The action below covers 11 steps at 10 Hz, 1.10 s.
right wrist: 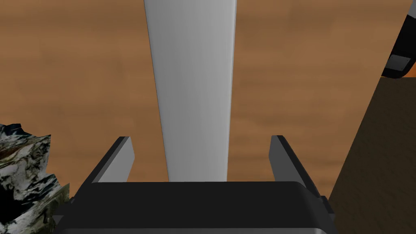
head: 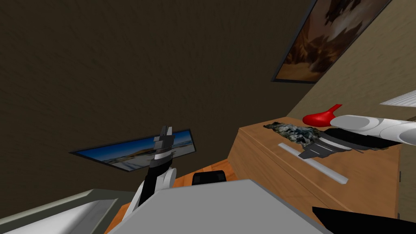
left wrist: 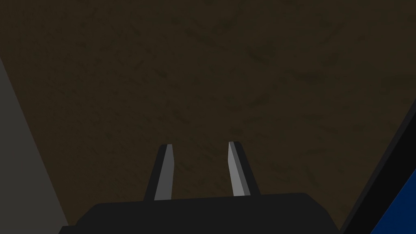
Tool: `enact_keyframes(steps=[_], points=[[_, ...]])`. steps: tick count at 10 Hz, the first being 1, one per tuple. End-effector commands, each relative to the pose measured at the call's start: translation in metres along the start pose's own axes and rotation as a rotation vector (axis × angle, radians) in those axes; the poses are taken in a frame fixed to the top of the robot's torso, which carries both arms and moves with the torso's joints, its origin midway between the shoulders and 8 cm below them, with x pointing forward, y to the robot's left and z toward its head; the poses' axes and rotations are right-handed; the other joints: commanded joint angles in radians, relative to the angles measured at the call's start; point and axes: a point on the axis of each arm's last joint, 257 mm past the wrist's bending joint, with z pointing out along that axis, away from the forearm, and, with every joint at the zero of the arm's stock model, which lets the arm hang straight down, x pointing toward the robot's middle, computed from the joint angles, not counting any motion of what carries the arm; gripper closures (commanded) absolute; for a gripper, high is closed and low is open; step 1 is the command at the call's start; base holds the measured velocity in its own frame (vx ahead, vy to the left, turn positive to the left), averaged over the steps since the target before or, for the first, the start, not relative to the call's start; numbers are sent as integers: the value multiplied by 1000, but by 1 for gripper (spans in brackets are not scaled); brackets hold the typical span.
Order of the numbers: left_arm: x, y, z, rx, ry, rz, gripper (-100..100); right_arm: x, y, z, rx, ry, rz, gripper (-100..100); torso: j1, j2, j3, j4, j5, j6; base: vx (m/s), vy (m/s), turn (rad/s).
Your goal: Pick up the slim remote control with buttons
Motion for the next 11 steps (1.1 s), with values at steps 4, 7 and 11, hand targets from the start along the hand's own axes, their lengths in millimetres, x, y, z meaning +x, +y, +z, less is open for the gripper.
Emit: enact_keyframes(steps=[4, 7, 11], points=[[0, 0, 0, 0, 0, 0, 0, 0, 1, 21, -2, 1, 1, -100, 2, 2, 1, 1, 0, 0, 4, 4, 5], [0, 0, 0, 0, 0, 0, 0, 0, 0, 21, 1, -1, 1, 100, 2, 3, 2, 1, 0, 0, 0, 0, 0], [0, 0, 0, 0, 0, 0, 0, 0, -1, 7, 0, -1, 0, 100, 2, 3, 2, 1, 1, 0, 0, 0, 0]])
